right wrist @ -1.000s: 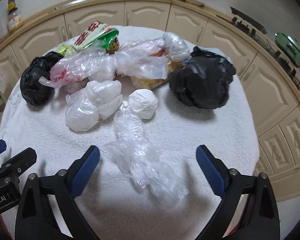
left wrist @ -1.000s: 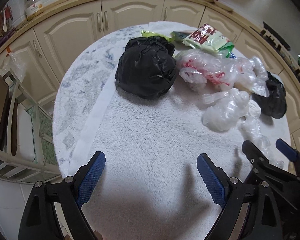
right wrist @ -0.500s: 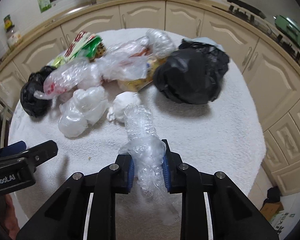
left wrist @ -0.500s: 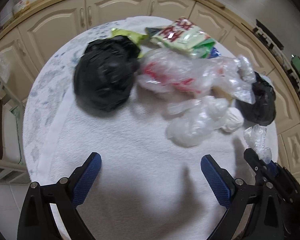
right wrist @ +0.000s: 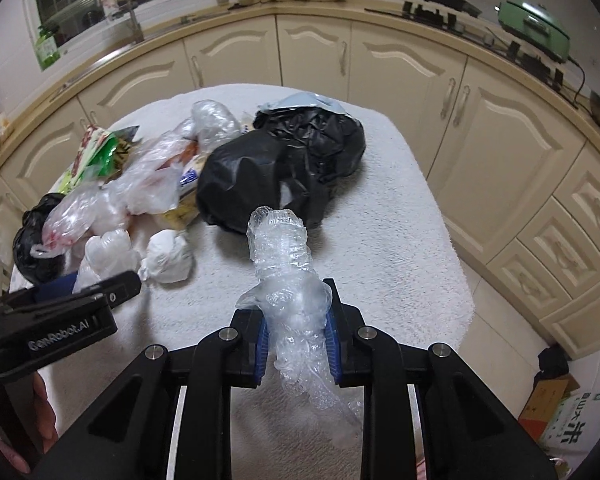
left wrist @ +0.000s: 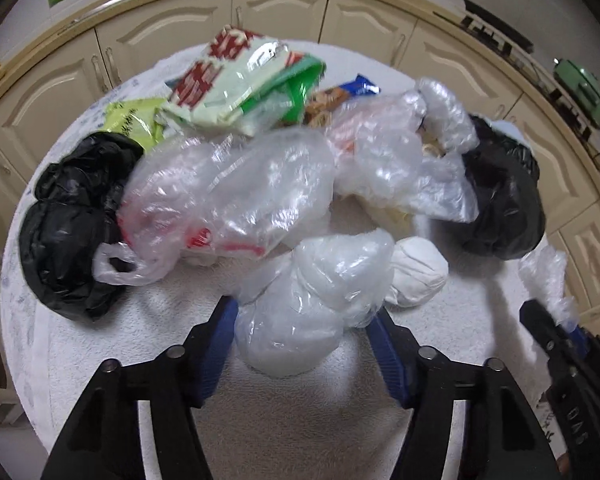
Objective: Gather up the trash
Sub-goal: 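Carry the clear plastic wrap in the right tool over the blue bin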
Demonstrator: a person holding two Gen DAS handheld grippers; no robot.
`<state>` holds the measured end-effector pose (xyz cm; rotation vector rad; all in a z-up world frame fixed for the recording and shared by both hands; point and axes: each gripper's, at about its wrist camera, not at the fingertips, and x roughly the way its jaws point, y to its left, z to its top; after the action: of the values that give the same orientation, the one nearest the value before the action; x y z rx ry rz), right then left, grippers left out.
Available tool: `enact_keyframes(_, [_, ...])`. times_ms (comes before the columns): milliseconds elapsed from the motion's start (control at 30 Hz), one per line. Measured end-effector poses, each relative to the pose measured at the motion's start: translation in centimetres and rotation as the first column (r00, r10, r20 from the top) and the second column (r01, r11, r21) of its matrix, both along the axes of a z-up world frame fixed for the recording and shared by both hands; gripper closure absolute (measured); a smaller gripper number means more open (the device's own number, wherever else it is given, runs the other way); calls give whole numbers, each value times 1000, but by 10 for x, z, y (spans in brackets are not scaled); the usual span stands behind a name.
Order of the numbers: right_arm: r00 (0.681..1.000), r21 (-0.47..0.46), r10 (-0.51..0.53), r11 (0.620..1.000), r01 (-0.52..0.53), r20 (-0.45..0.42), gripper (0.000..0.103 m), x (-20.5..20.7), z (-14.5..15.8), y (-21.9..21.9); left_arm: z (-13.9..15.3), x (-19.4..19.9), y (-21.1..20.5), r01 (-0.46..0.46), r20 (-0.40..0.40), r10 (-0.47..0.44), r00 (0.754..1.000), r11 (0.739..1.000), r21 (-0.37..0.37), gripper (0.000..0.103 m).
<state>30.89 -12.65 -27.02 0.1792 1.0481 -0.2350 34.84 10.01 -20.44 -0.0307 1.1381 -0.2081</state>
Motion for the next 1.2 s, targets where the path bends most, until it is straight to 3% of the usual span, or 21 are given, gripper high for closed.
enact_keyframes(33, [1000, 2, -2, 1000, 2, -1, 80, 1, 0, -1, -1, 0, 1, -2, 12, 2, 1000, 1000, -7, 51])
enact_keyframes(133, [1000, -8, -3, 1000, 3, 6, 80, 1, 0, -1, -1, 1, 4, -2, 18, 3, 1000, 999, -37, 58])
enact_keyframes(433, [999, 3, 19, 1000, -19, 29, 80, -6, 8, 2, 17, -20, 4, -12, 78, 13, 997, 1000, -9, 61])
enact_keyframes(733, [996, 14, 11, 1000, -13, 86, 79, -31, 29, -8, 51, -74, -17, -11, 172, 13, 985, 1000, -12, 61])
enact_keyframes(933, [992, 18, -25, 1000, 23, 126, 80, -54, 45, -26, 69, -106, -39, 41, 216, -37, 976, 999, -13, 61])
enact_keyframes(1200, [977, 17, -152, 988, 151, 153, 79, -96, 58, -73, 85, -135, -95, 197, 241, -188, 952, 980, -12, 61])
